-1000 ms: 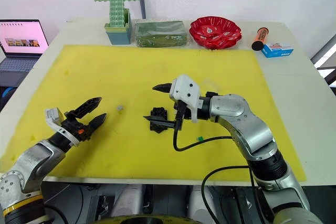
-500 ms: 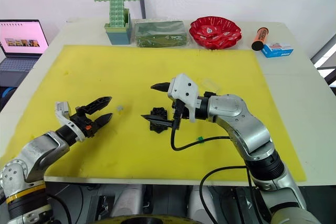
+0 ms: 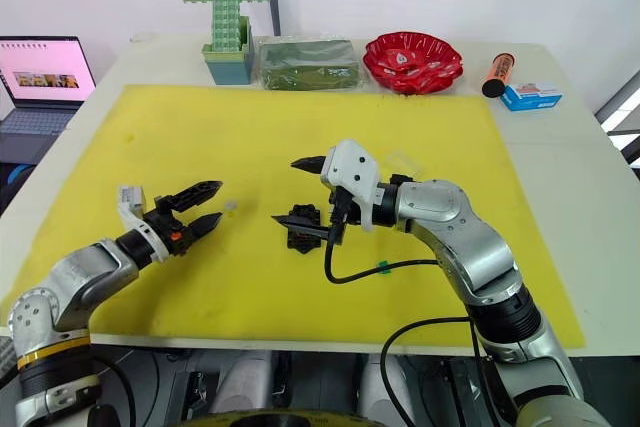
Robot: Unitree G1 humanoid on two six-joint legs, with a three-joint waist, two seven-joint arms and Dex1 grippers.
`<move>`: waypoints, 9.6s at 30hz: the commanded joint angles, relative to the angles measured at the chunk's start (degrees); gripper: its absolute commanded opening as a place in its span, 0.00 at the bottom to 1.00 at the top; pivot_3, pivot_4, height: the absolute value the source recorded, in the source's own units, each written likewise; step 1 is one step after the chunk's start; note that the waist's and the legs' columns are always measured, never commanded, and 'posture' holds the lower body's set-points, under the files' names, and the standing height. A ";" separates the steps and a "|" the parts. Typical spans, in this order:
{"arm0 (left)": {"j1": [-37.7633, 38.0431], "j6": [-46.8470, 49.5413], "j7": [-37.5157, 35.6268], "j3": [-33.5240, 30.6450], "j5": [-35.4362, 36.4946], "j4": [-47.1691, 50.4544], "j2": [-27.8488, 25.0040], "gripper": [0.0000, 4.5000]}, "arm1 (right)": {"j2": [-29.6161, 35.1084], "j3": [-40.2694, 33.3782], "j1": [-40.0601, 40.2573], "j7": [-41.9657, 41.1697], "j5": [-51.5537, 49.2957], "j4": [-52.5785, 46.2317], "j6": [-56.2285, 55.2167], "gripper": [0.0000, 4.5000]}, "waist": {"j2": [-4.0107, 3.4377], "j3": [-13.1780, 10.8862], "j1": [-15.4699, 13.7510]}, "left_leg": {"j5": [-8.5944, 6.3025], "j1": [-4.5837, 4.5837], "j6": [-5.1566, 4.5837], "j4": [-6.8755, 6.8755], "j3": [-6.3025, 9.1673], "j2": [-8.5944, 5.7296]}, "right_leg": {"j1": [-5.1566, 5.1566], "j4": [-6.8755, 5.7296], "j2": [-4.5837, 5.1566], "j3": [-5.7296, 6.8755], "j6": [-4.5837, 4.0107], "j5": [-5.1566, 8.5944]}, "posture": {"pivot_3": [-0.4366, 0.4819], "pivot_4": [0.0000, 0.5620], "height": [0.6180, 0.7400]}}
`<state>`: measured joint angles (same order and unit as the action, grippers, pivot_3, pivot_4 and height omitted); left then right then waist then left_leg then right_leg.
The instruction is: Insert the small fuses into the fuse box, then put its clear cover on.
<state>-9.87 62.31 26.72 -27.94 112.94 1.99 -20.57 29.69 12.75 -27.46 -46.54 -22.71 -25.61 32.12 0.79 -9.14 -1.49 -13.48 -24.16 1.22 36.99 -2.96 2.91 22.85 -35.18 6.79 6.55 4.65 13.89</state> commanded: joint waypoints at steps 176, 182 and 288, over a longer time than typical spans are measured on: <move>-71.20 -72.69 -119.22 112.52 -86.29 -37.32 -34.66 0.53 | 7.96 -0.11 0.04 -12.21 -1.11 -2.30 -0.52 1.00 | 0.20 -0.55 -0.86 | 0.15 -0.36 0.17 -0.36 0.06 0.06 | 0.57 -0.01 -0.34 -0.18 0.14 0.05 | 0.48 0.27 1.00; -71.60 -71.25 -119.22 110.00 -86.00 -36.69 -35.89 0.99 | 8.15 1.55 -0.96 -15.70 0.01 -1.84 -4.54 1.00 | 0.20 -0.55 -0.92 | 0.08 -0.36 0.04 -0.04 0.12 0.06 | 0.46 -0.12 -0.33 -0.17 0.16 0.06 | 0.48 0.27 1.00; 5.69 22.88 -63.55 3.06 -39.35 -9.82 -27.52 0.01 | 7.17 1.22 -2.90 -13.79 -6.77 -0.76 5.61 1.00 | -0.20 -0.23 1.36 | -0.06 0.72 0.24 -0.94 -0.01 -0.10 | 0.36 -0.36 0.00 -0.42 0.05 0.57 | 0.48 0.27 1.00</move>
<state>-5.39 83.02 -36.96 -24.07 72.08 -10.22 -48.56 36.78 16.17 -29.94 -60.07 -28.45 -25.76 38.29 0.59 -9.36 -0.14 -13.54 -23.44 1.47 36.05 -2.98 2.81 23.20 -35.51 6.79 6.14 4.71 14.46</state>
